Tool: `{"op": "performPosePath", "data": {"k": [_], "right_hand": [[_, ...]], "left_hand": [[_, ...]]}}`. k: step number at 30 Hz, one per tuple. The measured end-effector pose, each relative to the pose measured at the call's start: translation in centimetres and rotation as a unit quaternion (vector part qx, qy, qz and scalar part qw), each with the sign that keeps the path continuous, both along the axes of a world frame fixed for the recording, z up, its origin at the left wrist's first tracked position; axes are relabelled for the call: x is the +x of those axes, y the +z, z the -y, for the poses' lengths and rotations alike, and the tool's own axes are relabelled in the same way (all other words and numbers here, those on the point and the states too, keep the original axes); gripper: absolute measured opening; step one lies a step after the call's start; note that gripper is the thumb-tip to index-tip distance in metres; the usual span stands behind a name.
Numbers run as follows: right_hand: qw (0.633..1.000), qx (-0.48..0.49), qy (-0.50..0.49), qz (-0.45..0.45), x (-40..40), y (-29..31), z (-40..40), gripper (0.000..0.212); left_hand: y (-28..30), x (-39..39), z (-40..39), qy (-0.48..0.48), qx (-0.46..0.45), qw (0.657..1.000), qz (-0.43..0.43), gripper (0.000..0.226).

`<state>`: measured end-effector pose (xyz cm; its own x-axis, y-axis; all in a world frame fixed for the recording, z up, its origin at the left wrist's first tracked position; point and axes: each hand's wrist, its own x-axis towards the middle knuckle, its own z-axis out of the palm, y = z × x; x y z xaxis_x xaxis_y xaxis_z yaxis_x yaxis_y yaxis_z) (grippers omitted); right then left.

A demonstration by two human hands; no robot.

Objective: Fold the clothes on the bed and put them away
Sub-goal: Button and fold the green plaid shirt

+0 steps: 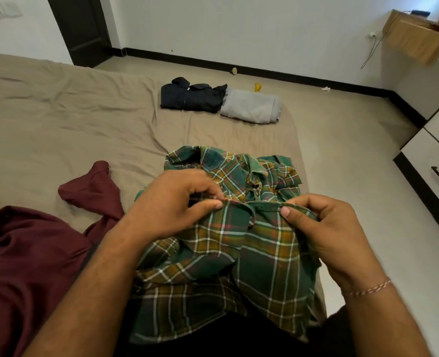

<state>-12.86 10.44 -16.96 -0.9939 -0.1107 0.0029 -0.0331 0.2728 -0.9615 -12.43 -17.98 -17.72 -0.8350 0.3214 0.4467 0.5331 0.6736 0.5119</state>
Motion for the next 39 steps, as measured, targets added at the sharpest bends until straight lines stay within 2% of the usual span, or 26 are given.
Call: {"op": "performPosePath", "data": {"k": [1, 5, 8, 10, 12, 13, 15, 16, 17, 19, 21, 23, 25, 27, 29, 31, 33, 35, 36, 37, 39], "right_hand": [[1.0, -0.029, 0.003, 0.006, -0.1, 0.2, -0.1, 0.004], [0.992, -0.115, 0.024, 0.044, -0.2, 0.4, -0.5, 0.021], [0.985, -0.153, -0.043, 0.071, -1.2, -0.2, 0.2, 0.021], [0.978, -0.181, -0.085, 0.064, -1.7, -0.3, 1.1, 0.019], [0.98, -0.187, -0.065, 0.033, -1.7, -0.4, 1.3, 0.023], [0.985, -0.17, -0.016, 0.019, -1.4, -0.5, 1.2, 0.024], [0.98, -0.117, 0.159, 0.021, -0.5, -0.9, 0.7, 0.026], [0.967, -0.082, 0.238, 0.033, -0.1, -1.4, 0.6, 0.032], [0.958, -0.056, 0.276, 0.047, 0.2, -2.1, 0.6, 0.037], [0.968, -0.051, 0.232, 0.077, 0.0, -3.5, 1.4, 0.036], [0.992, -0.034, 0.096, 0.072, -1.1, -5.6, 2.2, 0.022], [0.997, 0.069, -0.035, 0.027, -2.6, -8.6, 1.9, 0.011], [0.985, 0.156, -0.074, 0.026, -3.5, -11.3, 1.1, 0.019], [0.986, 0.136, -0.074, 0.065, -3.9, -13.4, 0.6, 0.021], [0.989, 0.058, -0.063, 0.121, -3.9, -14.2, 0.6, 0.018], [0.989, 0.011, -0.048, 0.139, -3.9, -14.8, 0.8, 0.021], [0.992, -0.005, -0.035, 0.12, -3.7, -14.7, 1.0, 0.026], [0.994, -0.039, -0.032, 0.093, -3.5, -14.0, 0.9, 0.029], [0.994, -0.065, -0.032, 0.083, -3.7, -13.9, 0.9, 0.03], [0.993, -0.091, -0.023, 0.076, -3.6, -13.7, 0.9, 0.032], [0.99, -0.124, 0.005, 0.071, -3.8, -13.3, 1.3, 0.035]], "left_hand": [[0.2, 0.0, 0.5, 0.0, -0.012, 1.0, 0.009, 0.006], [0.5, -0.1, 2.0, 0.052, -0.043, 0.998, -0.008, 0.006], [0.7, -0.8, 2.1, 0.147, -0.019, 0.988, -0.037, 0.008], [1.3, -0.9, 1.6, 0.174, 0.025, 0.983, -0.05, 0.007], [1.9, -0.5, 1.4, 0.12, 0.106, 0.987, 0.008, 0.007], [2.1, -0.1, 1.6, 0.041, 0.149, 0.985, 0.082, 0.006], [2.1, 0.6, 1.7, -0.145, 0.204, 0.939, 0.236, 0.015], [1.8, 0.7, 1.5, -0.19, 0.214, 0.913, 0.292, 0.025], [1.4, 0.4, 1.1, -0.183, 0.212, 0.906, 0.318, 0.03], [0.3, -1.3, -0.4, -0.079, 0.157, 0.942, 0.286, 0.025], [-1.1, -3.6, -2.4, 0.011, 0.055, 0.972, 0.226, 0.016], [-2.6, -5.9, -4.5, 0.047, -0.03, 0.971, 0.231, 0.019], [-4.5, -7.8, -6.6, 0.07, -0.095, 0.959, 0.256, 0.037], [-6.3, -9.2, -8.9, 0.078, -0.134, 0.953, 0.26, 0.054], [-7.8, -9.9, -10.9, 0.065, -0.126, 0.948, 0.286, 0.057], [-9.4, -10.6, -11.9, 0.048, -0.094, 0.938, 0.329, 0.051], [-10.4, -10.8, -11.8, 0.074, -0.034, 0.936, 0.342, 0.04], [-10.3, -10.5, -11.1, 0.131, 0.083, 0.935, 0.32, 0.031], [-9.7, -10.1, -10.5, 0.159, 0.171, 0.924, 0.303, 0.026], [-8.9, -9.5, -9.7, 0.185, 0.278, 0.9, 0.28, 0.022], [-7.1, -8.5, -7.3, 0.238, 0.477, 0.812, 0.235, 0.019]]}}
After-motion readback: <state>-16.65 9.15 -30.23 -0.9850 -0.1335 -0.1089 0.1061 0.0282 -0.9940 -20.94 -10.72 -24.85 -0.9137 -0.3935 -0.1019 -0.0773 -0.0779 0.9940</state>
